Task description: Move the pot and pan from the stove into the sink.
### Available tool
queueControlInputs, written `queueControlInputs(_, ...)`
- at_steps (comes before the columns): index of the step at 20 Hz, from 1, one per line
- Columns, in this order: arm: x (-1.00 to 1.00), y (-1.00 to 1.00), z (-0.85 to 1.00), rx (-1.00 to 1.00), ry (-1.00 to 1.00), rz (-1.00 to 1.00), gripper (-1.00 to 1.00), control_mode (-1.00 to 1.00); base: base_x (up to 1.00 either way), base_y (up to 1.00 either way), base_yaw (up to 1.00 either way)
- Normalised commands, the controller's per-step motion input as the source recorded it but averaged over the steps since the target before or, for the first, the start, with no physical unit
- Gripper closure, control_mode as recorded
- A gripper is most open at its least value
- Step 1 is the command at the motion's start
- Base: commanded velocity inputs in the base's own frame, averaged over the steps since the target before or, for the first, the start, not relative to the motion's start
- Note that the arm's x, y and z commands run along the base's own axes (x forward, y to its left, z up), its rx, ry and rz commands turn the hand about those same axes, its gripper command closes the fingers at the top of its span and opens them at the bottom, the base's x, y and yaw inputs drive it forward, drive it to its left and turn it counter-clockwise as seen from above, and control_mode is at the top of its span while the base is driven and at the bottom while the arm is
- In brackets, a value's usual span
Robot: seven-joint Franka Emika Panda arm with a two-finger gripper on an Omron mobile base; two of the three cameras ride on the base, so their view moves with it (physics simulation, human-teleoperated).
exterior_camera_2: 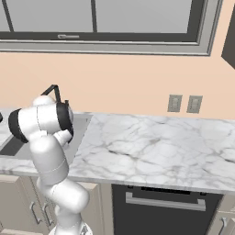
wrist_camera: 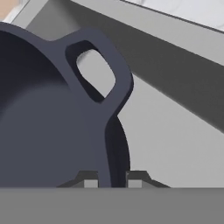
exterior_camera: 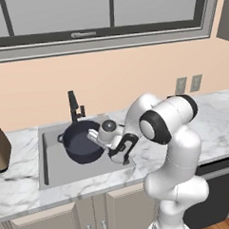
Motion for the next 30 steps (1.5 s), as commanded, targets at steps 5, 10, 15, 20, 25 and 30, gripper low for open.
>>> queueControlInputs(5, 0.00, 0.02, -0.13, -0.02, 0.00, 0.00, 1.00, -1.00, 0.00, 0.00, 0.00)
queueControlInputs(10, 0.07, 0.08, -0.20, -0.02, -0.02, 0.00, 1.00, -1.00, 0.00, 0.00, 0.00)
queueControlInputs(15, 0.02, 0.01, 0.00, 0.00, 0.00, 0.00, 1.00, -1.00, 0.00, 0.00, 0.00)
queueControlInputs(20, 0.05, 0.06, 0.13, 0.01, -0.01, -0.03, -1.00, -1.00, 0.00, 0.00, 0.00)
queueControlInputs(25, 0.00, 0.00, 0.73, 0.02, 0.01, -0.09, -1.00, -1.00, 0.00, 0.00, 0.00)
queueControlInputs(30, -0.02, 0.00, 0.97, 0.01, 0.03, -0.09, -1.00, -1.00, 0.00, 0.00, 0.00)
